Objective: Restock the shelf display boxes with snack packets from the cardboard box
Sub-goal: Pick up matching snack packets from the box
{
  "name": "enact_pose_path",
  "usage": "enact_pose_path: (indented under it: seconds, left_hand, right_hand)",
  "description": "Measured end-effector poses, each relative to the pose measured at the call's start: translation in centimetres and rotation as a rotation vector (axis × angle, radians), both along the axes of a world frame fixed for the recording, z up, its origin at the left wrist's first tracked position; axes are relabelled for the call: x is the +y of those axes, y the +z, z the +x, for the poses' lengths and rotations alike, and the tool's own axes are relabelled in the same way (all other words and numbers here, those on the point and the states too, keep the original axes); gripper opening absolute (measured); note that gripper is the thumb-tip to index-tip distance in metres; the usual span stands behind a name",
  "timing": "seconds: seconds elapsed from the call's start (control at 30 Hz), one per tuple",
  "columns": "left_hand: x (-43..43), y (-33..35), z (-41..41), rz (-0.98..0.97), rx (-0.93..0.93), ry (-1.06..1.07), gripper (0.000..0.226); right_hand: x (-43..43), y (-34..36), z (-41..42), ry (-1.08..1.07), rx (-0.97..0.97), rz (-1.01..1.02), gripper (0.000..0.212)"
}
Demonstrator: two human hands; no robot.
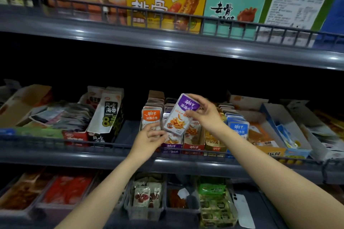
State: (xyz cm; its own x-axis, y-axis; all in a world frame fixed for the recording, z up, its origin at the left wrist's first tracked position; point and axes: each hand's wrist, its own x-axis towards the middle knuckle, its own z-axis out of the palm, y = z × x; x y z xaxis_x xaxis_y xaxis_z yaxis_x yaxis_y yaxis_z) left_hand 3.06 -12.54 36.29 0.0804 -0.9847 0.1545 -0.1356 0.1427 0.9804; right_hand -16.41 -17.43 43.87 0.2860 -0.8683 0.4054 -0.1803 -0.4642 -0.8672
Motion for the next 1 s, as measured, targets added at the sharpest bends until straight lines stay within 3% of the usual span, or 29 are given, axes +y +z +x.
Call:
enact_pose_path:
  seconds: [0.2,0.53,1.0]
  left_hand:
    - [-0.7,-2.1,-0.2,-0.082,-0.201,-0.013,0.053]
    - [-1.2,-3.3,-0.2,-0.111,-0.239,-0.006,0.066]
    - [2.3,-0.9,-0.3,-0.117,-0.330,-0.029,0.066]
  right_hand:
    - [-0.7,-2.3,1.2,-0.050,0.141,-0.048,0.051]
    - [-1.8,-5.8,1.8,-0.086,0.632,-0.289,0.059]
    - [2.1,-4.8,0.7,-0.139,0.751,-0.370,0.061]
